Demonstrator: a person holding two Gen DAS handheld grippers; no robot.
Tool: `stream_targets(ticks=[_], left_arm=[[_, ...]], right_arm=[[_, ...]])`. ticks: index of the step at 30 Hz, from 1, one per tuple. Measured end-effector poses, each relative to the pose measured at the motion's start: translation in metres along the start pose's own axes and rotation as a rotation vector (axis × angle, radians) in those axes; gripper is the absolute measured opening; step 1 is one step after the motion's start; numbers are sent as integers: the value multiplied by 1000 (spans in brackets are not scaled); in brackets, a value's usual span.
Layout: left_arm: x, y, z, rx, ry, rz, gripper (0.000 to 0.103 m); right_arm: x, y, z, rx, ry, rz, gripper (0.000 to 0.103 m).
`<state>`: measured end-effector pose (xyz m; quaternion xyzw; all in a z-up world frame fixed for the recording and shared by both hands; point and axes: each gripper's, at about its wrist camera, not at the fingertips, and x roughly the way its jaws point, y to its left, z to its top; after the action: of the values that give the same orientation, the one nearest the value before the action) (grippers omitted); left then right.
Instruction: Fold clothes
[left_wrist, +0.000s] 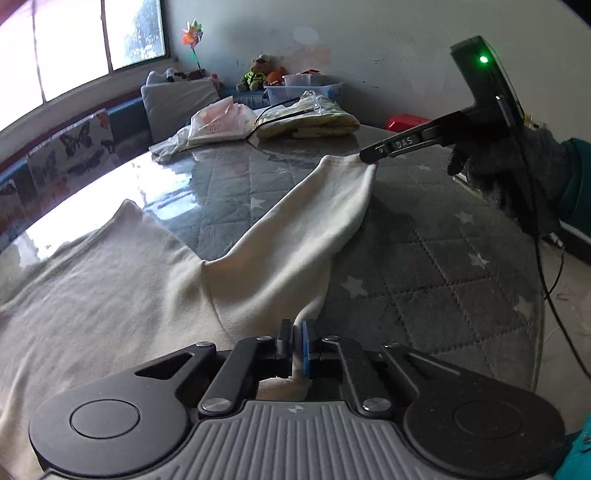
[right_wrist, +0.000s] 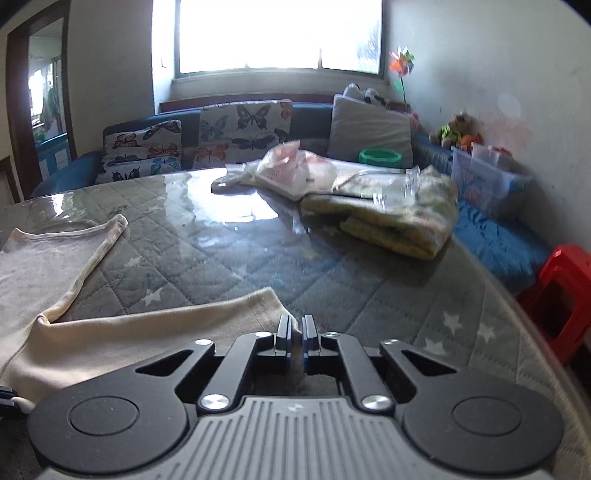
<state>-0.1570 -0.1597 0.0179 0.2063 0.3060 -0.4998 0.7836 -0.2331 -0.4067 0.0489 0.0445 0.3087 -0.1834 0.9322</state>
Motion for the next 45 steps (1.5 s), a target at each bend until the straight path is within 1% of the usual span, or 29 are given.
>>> stream_targets(ticks=[2,3,5,6,8,10,11,12,13,14,15,16,17,19,21,23,25,27,29,32,33,35,36,37,41,43,45], left_arm=[[-9,5,0,-13,-26,-43,4],[-15,5,-1,5,-45,-51,4],[-20,5,-4,29,-56,-68,4],[-20,5,-6,28,-56,-81,5],[-20,4,-10,17,-49,-96,6],[-18,2,-14,4,-41,-108,10],[-19,2,-15,0,-45,-111,16],[-22,1,-16,-6,-56,-112,21],[-25,2,-16,-18,-70,-115,24],[-29,3,-16,-31,-87,-114,29],[-35,5,-17,-45,-106,-110,35],[-40,7,-18,-62,-126,-100,38],[-46,11,-20,-82,-140,-81,43],[-56,20,-26,-126,-154,-32,45],[-67,31,-37,-165,-145,20,45],[-77,40,-49,-183,-123,65,47],[-83,47,-61,-195,-89,90,48],[-89,51,-72,-209,-64,104,49],[-93,54,-80,-218,-51,100,49],[-98,53,-90,-210,-52,89,55],[-100,51,-92,-200,-55,81,56],[-105,50,-92,-184,-60,84,56],[-108,51,-93,-186,-69,92,56],[-111,53,-93,-191,-80,99,56],[-125,66,-94,-235,-124,149,58],[-127,73,-98,-266,-124,166,58],[-127,77,-103,-288,-110,179,58]], right_arm=[[-4,3,5,-27,-31,-13,4],[-6,5,6,-38,-39,-19,4],[-5,8,7,-63,-49,-44,5],[-1,8,6,-70,-21,-45,6],[10,7,-2,-64,34,-65,13],[11,8,-5,-74,40,-89,20],[11,9,-7,-79,42,-99,23],[7,11,-6,-76,32,-90,25],[4,12,-4,-72,21,-72,26],[1,15,-2,-71,12,-55,33],[-4,21,1,-78,-2,-12,41],[-4,24,2,-82,-5,5,45],[-4,34,3,-96,-6,54,50],[3,45,1,-101,14,106,53],[13,54,-2,-103,39,139,57],[23,58,-6,-100,73,145,61],[23,62,-9,-116,72,133,67],[19,67,-10,-143,62,113,68],[9,74,-8,-184,40,104,69],[-7,89,-2,-233,3,141,78],[-12,95,-1,-247,-6,157,78],[-22,117,1,-301,-27,222,78],[-28,128,1,-330,-37,255,81],[-35,148,0,-386,-51,312,82],[-47,198,-9,-541,-86,443,84],[-45,217,-16,-592,-82,483,84],[-44,230,-23,-626,-68,501,84]])
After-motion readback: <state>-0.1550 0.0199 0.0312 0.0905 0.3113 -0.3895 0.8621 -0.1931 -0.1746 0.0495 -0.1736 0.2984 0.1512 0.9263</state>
